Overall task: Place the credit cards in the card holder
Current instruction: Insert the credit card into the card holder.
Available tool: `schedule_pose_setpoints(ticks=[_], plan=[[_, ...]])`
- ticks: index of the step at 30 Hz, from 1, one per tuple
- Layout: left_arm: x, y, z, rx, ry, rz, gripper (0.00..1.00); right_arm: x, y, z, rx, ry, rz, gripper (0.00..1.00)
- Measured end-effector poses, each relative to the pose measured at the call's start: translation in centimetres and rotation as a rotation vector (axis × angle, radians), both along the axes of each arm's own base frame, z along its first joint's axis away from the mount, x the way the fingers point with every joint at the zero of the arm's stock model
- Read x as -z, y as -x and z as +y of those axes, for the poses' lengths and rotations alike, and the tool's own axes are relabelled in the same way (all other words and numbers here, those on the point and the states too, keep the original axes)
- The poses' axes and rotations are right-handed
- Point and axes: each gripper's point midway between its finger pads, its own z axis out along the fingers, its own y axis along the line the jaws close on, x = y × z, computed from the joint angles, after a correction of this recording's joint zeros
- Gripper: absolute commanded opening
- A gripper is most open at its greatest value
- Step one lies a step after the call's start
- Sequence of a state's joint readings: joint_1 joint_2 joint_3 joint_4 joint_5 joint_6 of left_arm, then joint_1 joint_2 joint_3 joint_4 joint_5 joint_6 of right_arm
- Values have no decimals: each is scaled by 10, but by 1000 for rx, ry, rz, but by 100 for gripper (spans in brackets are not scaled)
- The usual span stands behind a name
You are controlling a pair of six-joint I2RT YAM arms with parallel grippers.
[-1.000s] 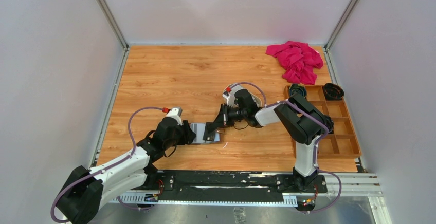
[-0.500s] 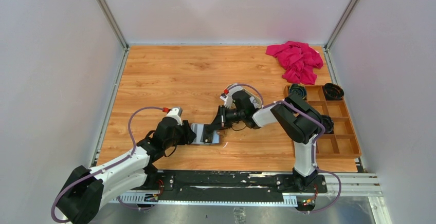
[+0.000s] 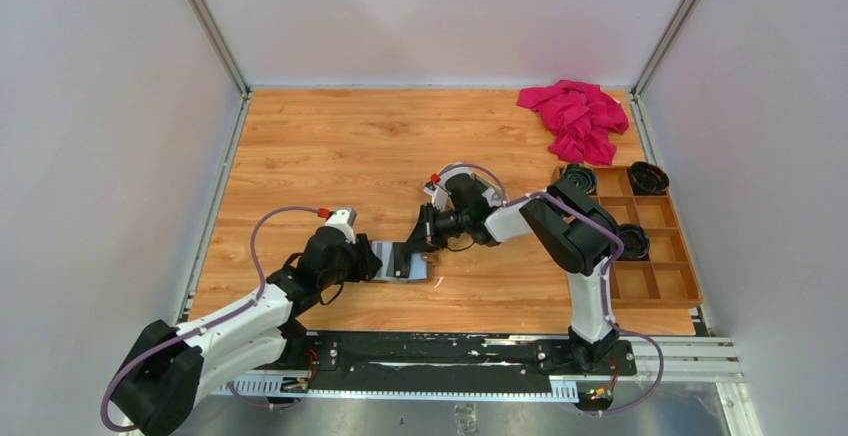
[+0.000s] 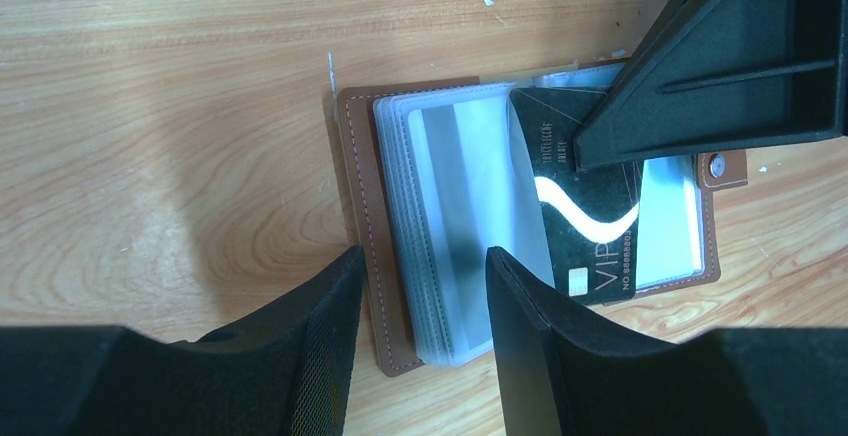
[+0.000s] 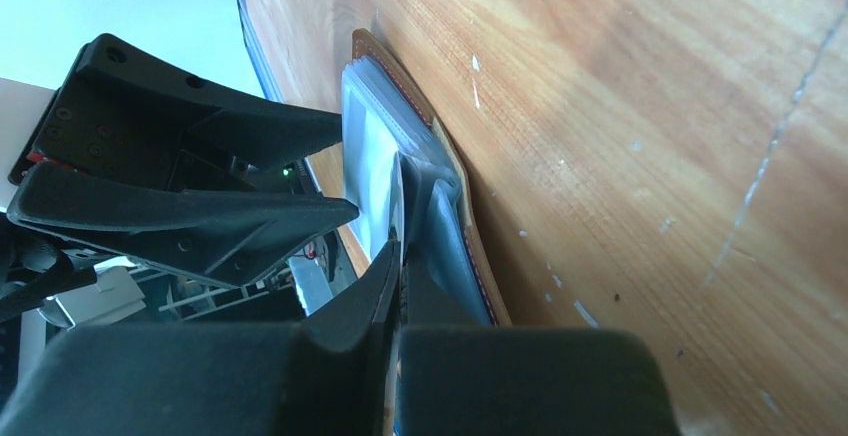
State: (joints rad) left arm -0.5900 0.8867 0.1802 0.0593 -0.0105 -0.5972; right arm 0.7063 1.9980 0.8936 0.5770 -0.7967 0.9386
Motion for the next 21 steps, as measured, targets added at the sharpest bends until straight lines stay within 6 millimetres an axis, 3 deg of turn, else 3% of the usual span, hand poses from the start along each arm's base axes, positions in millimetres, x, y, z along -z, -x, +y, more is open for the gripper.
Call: schedule_pose_setpoints(ticks=[21], plan=[[1, -4, -1, 5, -6, 2, 46, 0, 4, -1, 18, 90, 54, 0]])
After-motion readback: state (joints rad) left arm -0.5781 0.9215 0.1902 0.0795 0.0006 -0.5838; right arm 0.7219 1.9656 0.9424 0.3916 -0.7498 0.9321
